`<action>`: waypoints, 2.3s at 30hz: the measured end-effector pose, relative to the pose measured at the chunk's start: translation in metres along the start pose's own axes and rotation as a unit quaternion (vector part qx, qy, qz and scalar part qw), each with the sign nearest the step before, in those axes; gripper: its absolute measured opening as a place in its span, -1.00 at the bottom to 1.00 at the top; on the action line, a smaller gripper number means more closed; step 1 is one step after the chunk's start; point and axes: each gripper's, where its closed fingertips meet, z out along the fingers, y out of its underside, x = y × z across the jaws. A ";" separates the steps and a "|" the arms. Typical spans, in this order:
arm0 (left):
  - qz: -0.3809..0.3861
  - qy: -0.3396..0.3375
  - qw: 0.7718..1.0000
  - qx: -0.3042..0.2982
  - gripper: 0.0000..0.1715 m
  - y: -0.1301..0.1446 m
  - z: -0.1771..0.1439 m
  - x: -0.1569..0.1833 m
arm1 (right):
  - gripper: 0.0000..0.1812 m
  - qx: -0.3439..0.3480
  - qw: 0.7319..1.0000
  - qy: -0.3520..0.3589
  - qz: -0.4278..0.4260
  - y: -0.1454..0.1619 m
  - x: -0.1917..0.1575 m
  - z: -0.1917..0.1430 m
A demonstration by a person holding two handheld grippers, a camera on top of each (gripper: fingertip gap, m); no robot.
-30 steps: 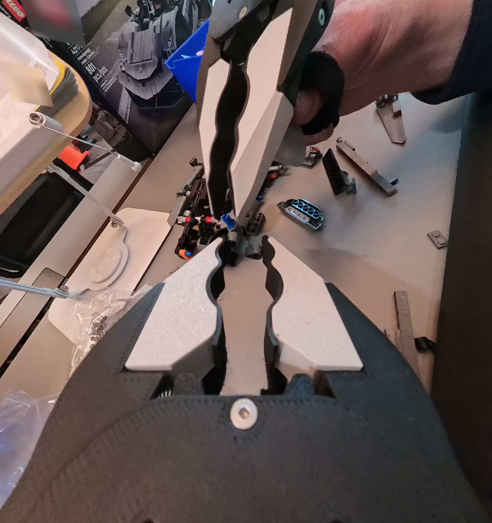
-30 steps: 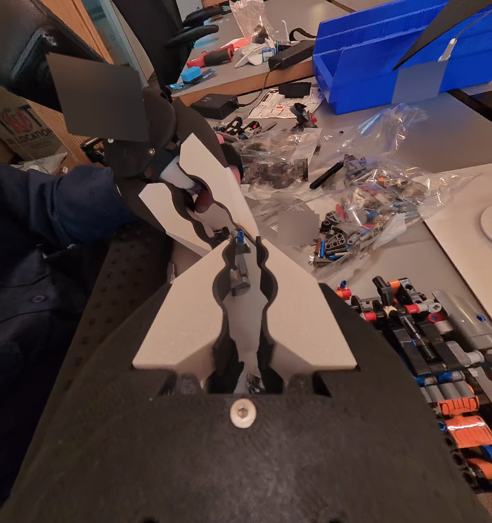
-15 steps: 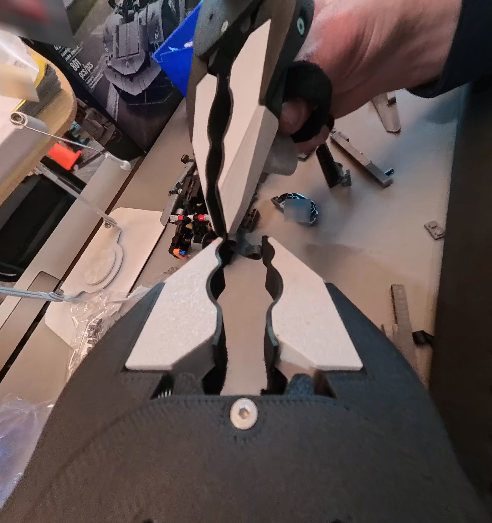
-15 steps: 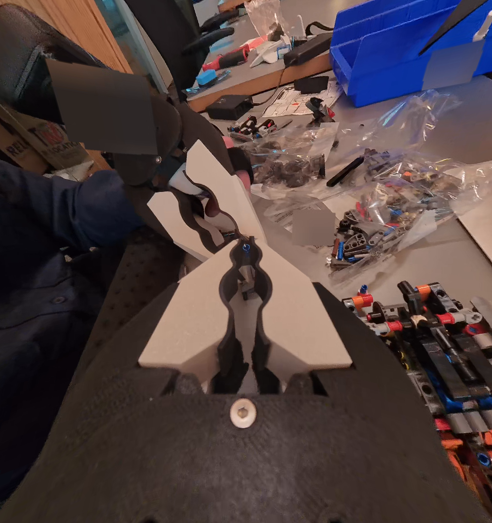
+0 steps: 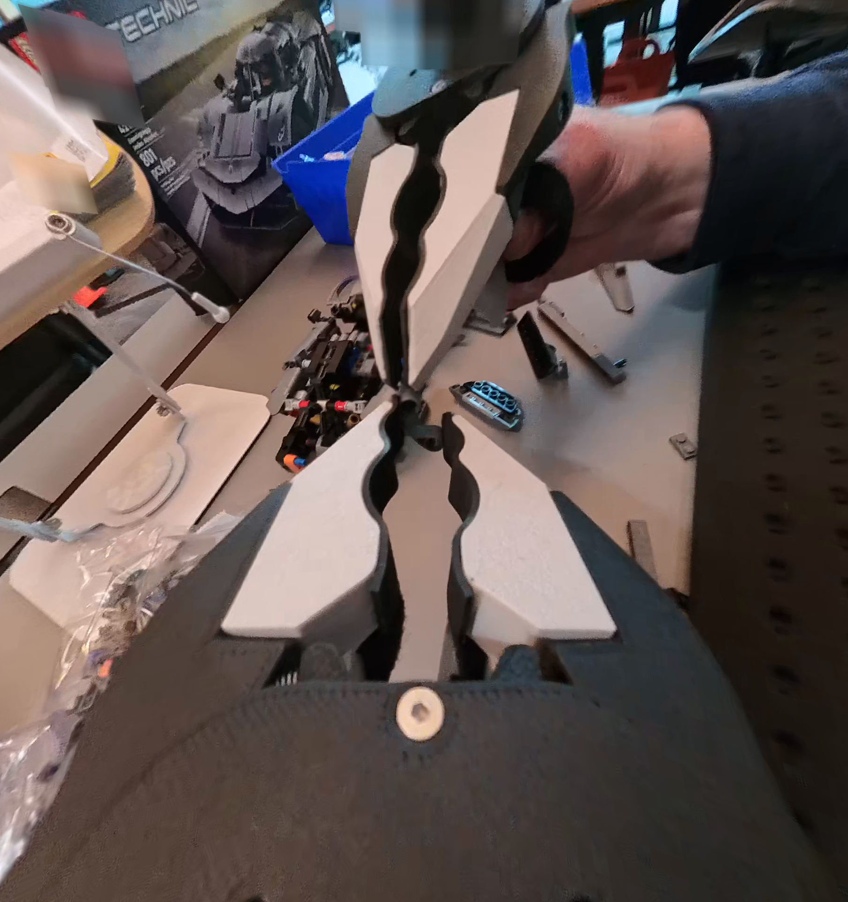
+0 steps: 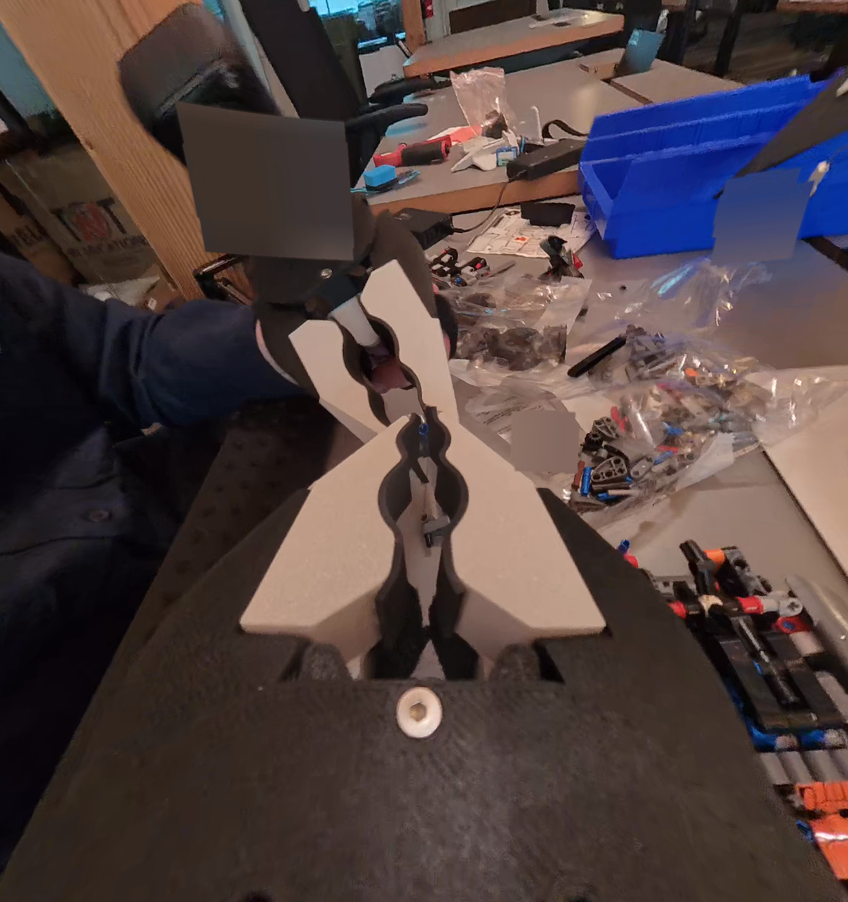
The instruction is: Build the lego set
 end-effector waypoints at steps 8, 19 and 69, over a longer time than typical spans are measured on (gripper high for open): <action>-0.070 0.057 0.993 0.081 -0.93 -0.019 -0.017 0.003 | -1.00 0.001 0.997 0.025 -0.076 -0.013 -0.015 -0.004; -0.240 0.077 0.962 0.104 -0.95 -0.010 -0.018 -0.021 | -1.00 -0.094 0.935 0.230 -0.254 -0.012 0.000 0.010; -0.109 -0.002 0.993 0.049 -0.94 0.001 -0.013 -0.023 | -0.98 -0.063 0.964 0.185 -0.182 -0.004 0.008 0.009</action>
